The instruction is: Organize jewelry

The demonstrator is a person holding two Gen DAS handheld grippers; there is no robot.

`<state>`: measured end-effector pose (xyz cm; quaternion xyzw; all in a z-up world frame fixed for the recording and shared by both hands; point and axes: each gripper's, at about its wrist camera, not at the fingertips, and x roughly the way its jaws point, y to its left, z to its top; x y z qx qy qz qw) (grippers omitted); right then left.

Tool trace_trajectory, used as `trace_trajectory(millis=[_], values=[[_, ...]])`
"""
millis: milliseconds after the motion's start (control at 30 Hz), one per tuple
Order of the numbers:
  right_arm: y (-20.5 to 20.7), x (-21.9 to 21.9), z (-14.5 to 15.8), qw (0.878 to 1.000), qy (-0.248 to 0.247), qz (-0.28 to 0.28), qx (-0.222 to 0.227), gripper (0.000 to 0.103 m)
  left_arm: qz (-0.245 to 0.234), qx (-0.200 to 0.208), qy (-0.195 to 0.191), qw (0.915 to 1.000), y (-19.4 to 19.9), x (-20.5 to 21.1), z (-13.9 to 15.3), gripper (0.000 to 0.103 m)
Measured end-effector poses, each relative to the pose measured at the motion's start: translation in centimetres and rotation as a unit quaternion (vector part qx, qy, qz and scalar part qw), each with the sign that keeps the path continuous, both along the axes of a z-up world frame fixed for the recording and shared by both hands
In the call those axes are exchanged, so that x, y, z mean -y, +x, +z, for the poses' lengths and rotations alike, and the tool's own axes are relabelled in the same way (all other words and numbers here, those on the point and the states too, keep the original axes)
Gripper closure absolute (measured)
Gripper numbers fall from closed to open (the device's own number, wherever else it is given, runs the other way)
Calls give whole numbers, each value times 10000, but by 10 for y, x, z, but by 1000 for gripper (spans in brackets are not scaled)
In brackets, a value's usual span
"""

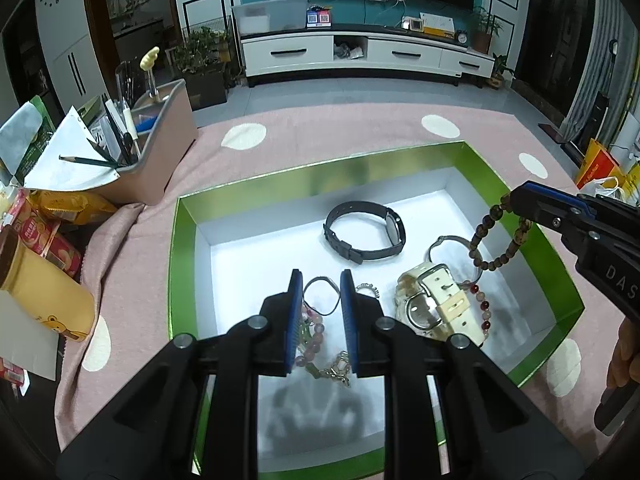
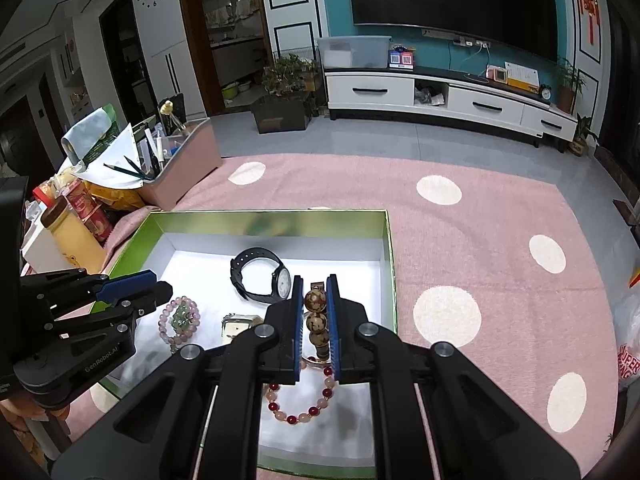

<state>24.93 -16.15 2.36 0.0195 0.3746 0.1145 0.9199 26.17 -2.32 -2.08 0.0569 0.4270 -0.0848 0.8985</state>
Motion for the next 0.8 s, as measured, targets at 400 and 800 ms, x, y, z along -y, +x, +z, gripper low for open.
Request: trace_trajectory(millis=[400,800], values=[[0,0,-5,9998,-88,-46,-200,92,93,-214,18,9997,3,-2,-8,76],[-40,-2,49,9992,-395,26,-86,16,260,233,40,9994,-29,-15,59,12]])
